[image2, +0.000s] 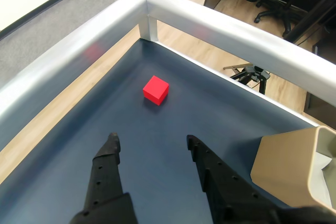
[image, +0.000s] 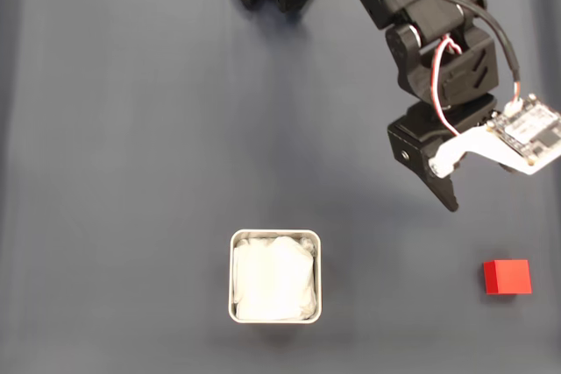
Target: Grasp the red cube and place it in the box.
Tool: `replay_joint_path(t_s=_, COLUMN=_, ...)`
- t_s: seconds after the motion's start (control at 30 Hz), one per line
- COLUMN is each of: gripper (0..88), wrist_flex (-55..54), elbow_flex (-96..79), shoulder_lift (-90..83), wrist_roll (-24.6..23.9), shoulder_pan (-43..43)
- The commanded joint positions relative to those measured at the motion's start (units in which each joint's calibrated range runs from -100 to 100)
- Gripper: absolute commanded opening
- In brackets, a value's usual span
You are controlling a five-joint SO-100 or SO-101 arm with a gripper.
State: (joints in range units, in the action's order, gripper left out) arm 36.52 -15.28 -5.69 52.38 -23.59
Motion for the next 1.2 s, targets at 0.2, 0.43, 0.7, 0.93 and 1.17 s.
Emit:
replay_joint_path(t_s=0.2, gripper=32.8, wrist_flex=-2.75, elbow_flex=6.70, shoulder_lift=4.99, wrist_roll=-0.59, shoulder_pan=-0.42)
replay_joint_path(t_s=0.43, gripper=33.7, wrist_flex=-3.73, elbow_flex=11.72, shoulder_lift=10.80, wrist_roll=-0.63, shoulder_pan=-0.20)
replay_joint_path(t_s=0.7, gripper=34.0, wrist_flex=-3.73, elbow_flex=17.74, shoulder_lift=16.95, wrist_roll=-0.63, shoulder_pan=-0.13)
replay_joint_path(t_s=0.93, gripper=34.8, wrist_flex=-3.81, elbow_flex=20.66, shoulder_lift=20.25, wrist_roll=-0.59, shoulder_pan=-0.13)
replay_joint_path(t_s=1.17, gripper=35.5, wrist_flex=-3.97, elbow_flex=21.85, shoulder_lift=22.33, wrist_roll=0.10, shoulder_pan=-0.13)
